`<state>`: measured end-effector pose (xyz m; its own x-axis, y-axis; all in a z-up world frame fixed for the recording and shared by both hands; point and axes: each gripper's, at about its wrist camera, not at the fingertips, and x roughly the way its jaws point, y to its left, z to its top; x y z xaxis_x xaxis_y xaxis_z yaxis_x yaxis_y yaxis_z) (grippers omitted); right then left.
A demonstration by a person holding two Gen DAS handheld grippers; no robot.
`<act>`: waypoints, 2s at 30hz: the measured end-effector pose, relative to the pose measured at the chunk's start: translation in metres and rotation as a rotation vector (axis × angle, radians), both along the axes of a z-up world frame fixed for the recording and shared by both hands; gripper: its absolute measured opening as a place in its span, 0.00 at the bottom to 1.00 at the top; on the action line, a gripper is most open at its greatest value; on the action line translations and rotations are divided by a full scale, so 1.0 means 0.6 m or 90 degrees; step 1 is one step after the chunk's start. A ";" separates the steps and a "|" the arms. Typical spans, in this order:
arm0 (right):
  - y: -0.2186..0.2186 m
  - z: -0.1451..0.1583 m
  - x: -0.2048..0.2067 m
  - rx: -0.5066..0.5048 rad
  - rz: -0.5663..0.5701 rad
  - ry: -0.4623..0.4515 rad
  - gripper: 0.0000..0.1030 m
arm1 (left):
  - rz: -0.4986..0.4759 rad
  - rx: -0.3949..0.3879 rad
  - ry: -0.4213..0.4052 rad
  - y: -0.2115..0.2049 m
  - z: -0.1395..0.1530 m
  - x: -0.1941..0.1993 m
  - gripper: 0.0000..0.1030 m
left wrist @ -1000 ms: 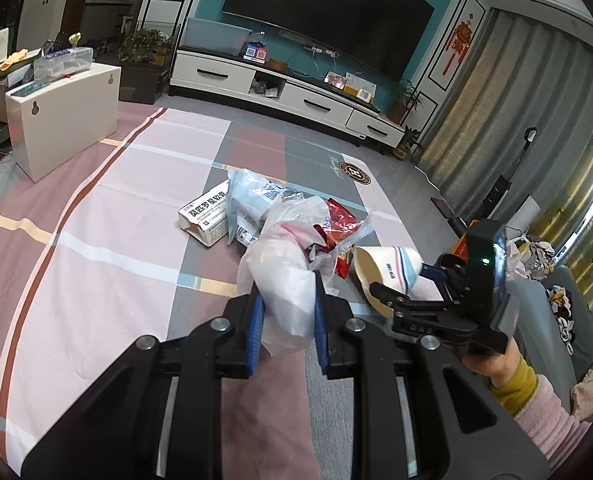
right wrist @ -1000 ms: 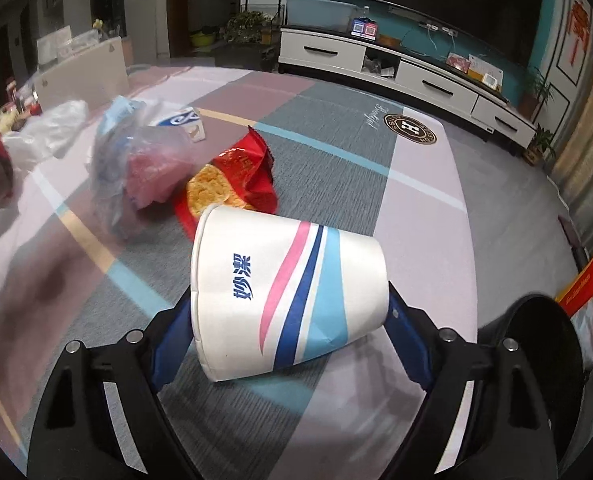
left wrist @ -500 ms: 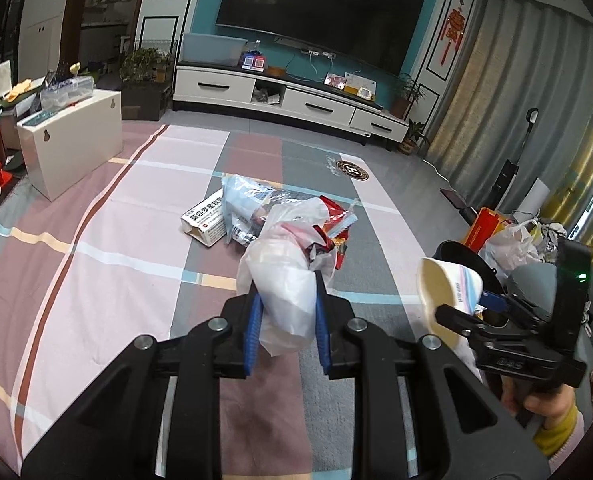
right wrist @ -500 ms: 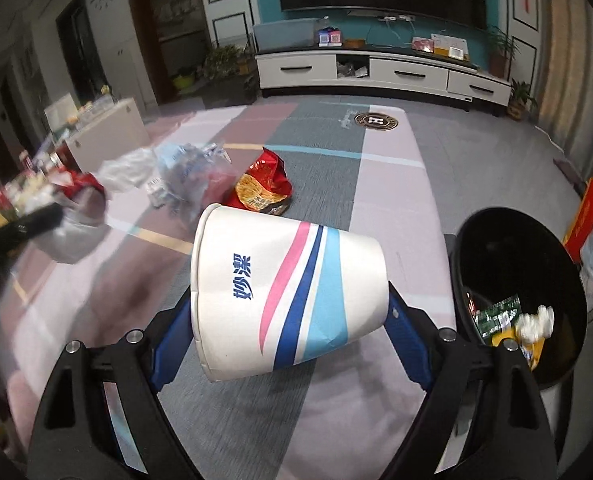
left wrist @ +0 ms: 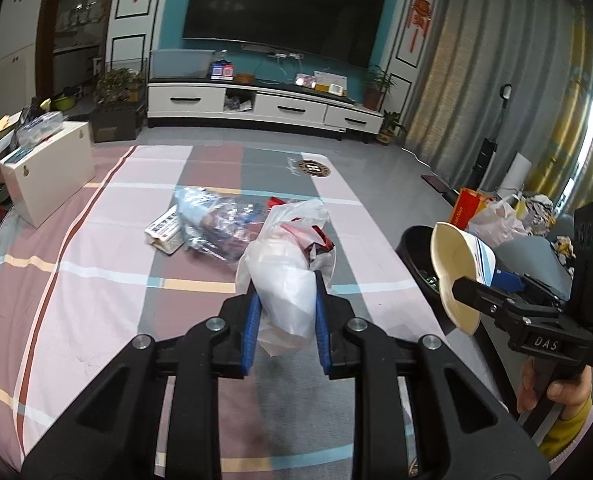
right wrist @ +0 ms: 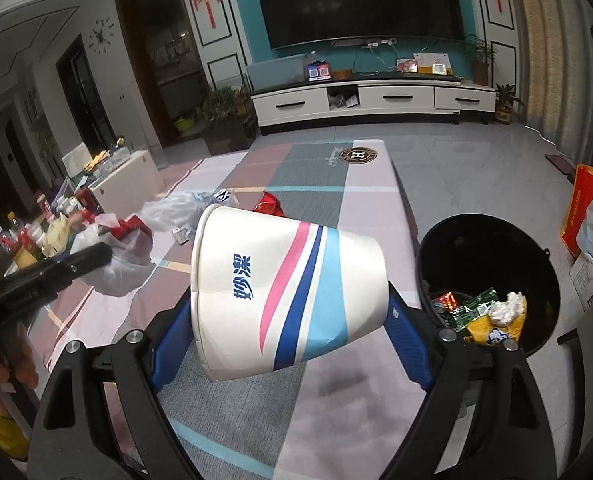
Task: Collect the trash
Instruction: 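Carry the white plastic bag and paper bucket over the black bin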
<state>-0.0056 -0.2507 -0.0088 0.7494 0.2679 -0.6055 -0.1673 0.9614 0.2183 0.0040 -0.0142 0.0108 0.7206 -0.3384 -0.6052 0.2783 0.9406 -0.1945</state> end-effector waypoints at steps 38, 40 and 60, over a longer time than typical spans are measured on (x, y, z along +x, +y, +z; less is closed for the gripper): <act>-0.256 -0.039 -0.070 0.120 -0.207 -0.011 0.83 | -0.208 0.087 -0.008 -0.283 -0.007 0.045 0.25; -0.275 -0.046 -0.072 0.139 -0.227 -0.009 0.83 | -0.217 0.087 -0.009 -0.301 -0.007 0.051 0.25; -0.329 -0.111 -0.009 0.110 -0.279 0.037 0.83 | -0.284 0.151 0.014 -0.480 -0.083 0.139 0.25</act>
